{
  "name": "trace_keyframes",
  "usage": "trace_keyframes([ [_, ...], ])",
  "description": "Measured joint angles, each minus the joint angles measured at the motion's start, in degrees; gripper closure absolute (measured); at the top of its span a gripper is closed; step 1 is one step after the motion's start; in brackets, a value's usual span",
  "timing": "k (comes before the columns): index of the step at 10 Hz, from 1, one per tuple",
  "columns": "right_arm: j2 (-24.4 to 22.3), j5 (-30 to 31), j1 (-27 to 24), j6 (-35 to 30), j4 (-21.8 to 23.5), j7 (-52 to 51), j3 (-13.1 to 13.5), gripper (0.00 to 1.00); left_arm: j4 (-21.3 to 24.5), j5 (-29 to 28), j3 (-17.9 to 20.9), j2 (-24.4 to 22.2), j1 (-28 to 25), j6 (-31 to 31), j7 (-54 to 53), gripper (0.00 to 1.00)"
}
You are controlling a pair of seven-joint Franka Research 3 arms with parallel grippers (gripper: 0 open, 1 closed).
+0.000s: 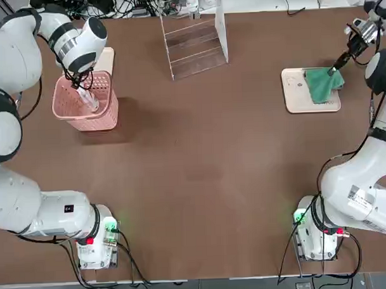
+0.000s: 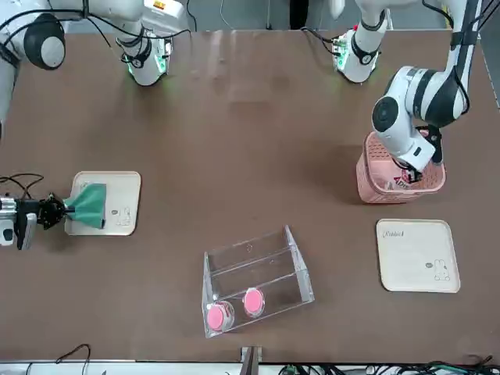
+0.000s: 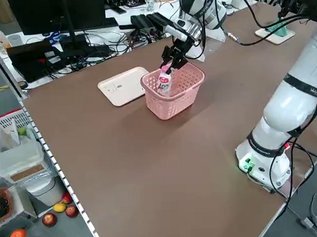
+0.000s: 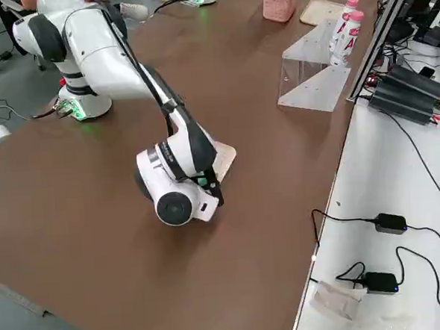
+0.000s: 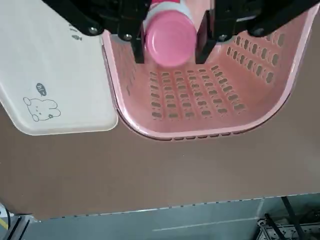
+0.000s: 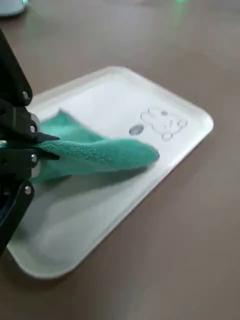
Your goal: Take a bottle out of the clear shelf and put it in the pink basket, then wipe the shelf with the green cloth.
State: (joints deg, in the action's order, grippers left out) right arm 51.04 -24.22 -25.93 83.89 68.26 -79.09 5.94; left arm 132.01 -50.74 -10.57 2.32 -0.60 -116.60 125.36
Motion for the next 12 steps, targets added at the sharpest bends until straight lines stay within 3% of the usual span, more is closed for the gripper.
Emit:
trace_keyframes([
  [1, -2.36, 0.82, 1.48, -3.69, -0.37, 4.18, -0.05, 0.95, -0.23, 0.00, -0.03, 0.00, 0.03, 0.40, 0.00, 0.47],
  [3, -7.93, 1.05, 5.20, -9.46, -0.64, 14.75, -0.22, 0.95, -0.61, 0.00, -0.04, 0.00, 0.03, 0.75, 0.00, 0.44],
  [6, -15.28, -1.77, 11.40, -18.79, -0.41, 32.20, -0.82, 0.95, -5.00, 0.39, -0.07, -0.06, 0.03, 2.73, -0.07, 0.12],
  [7, -16.02, -4.84, 13.57, -19.34, 0.23, 36.57, -0.96, 0.95, -7.85, 1.77, -0.19, -0.09, 0.06, 4.52, -1.19, 0.14],
  [9, -16.27, -8.86, 18.93, -13.71, 2.14, 43.21, -1.12, 0.95, -15.28, 7.04, -1.53, -0.27, 0.21, 10.29, -7.60, 0.13],
  [12, -19.22, -9.41, 27.81, -4.16, 3.55, 52.16, -1.18, 0.95, -28.48, 16.58, -2.47, -0.67, 0.37, 17.06, -23.61, 0.12],
])
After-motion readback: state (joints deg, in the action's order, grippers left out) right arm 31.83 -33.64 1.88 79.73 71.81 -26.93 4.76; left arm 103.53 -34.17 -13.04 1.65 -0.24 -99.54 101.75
